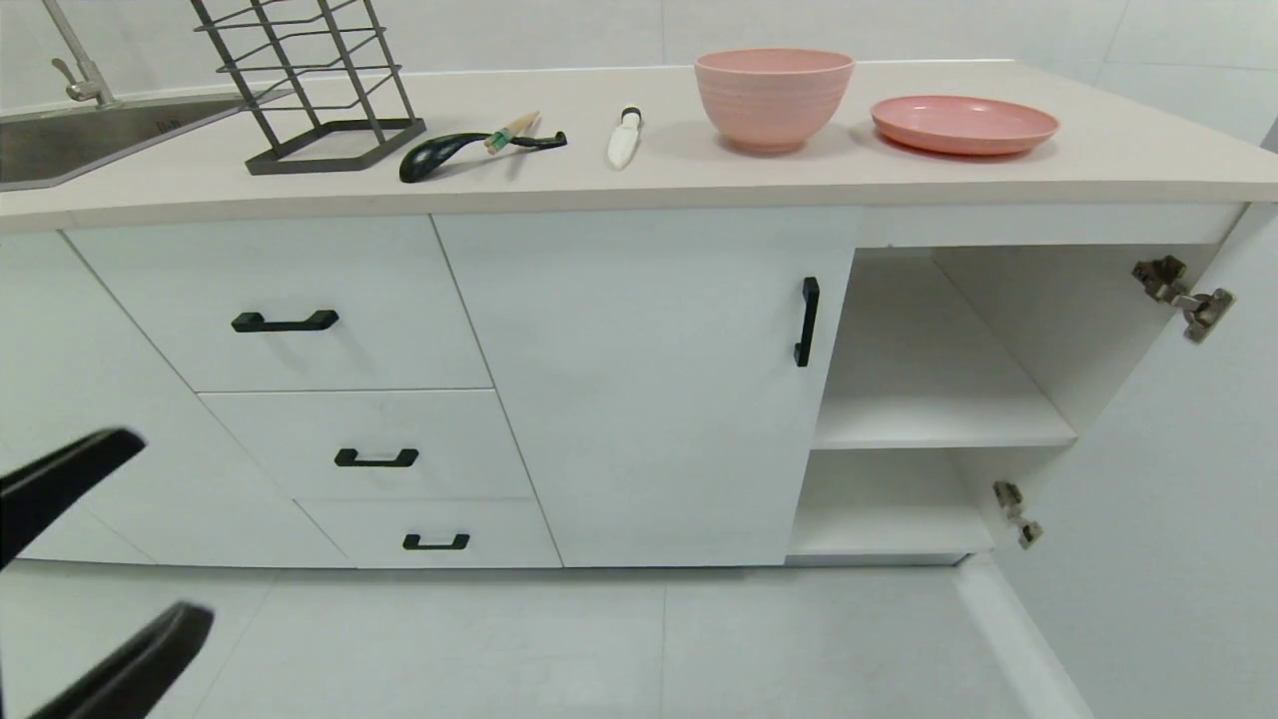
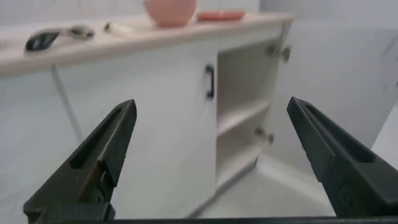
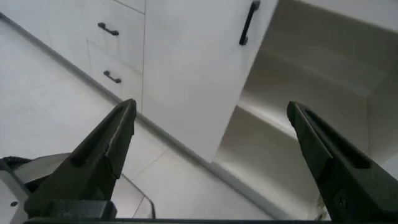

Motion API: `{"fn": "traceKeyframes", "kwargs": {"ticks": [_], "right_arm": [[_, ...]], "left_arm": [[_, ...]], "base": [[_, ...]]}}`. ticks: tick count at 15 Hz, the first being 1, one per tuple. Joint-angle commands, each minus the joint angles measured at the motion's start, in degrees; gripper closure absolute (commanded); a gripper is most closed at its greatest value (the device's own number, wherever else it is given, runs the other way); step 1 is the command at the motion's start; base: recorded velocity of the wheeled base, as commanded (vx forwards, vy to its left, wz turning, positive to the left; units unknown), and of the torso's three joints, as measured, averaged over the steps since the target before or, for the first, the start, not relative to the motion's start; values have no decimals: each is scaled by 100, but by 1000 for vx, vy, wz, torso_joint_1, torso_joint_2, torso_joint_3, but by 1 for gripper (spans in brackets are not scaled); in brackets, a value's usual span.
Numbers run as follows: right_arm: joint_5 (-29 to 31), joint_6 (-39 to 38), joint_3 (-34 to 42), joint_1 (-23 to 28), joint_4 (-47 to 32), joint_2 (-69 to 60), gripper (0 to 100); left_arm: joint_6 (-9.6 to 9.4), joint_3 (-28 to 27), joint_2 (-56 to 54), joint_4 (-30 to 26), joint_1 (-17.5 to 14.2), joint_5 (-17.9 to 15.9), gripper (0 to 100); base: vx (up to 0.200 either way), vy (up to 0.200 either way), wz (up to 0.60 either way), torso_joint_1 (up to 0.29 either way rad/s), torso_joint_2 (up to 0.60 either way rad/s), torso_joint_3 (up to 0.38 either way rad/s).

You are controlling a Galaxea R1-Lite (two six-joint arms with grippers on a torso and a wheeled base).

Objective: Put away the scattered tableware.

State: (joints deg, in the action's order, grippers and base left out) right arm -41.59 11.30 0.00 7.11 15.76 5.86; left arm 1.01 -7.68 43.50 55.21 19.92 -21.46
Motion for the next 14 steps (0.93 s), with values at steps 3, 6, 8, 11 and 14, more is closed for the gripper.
{"fn": "traceKeyframes", "kwargs": {"ticks": [3,6,8,11,14], "right_arm": [[600,-49,0,1,-636,-15,0],[2867,-93,0,36,-1313,-6,0],[3210,-418,0,89,-1321,-6,0],[4072,-699,-9,124,-1611,-6,0],[4239,-831,-9,115,-1576,-6,0]], "left_arm": [[-400,-278,-3761,-5257,-1509,19,0],[-1446,153,-4350,-6567,-2018,871,0],[-1217,188,-4350,-6418,-2018,2488,0],[-356,293,-4350,-6259,-2018,2840,0],[-391,654,-4350,-5152,-2018,2664,0]], "base": [[0,0,0,0,0,0],[0,0,0,0,0,0],[0,0,0,0,0,0],[0,0,0,0,0,0],[0,0,0,0,0,0]]}}
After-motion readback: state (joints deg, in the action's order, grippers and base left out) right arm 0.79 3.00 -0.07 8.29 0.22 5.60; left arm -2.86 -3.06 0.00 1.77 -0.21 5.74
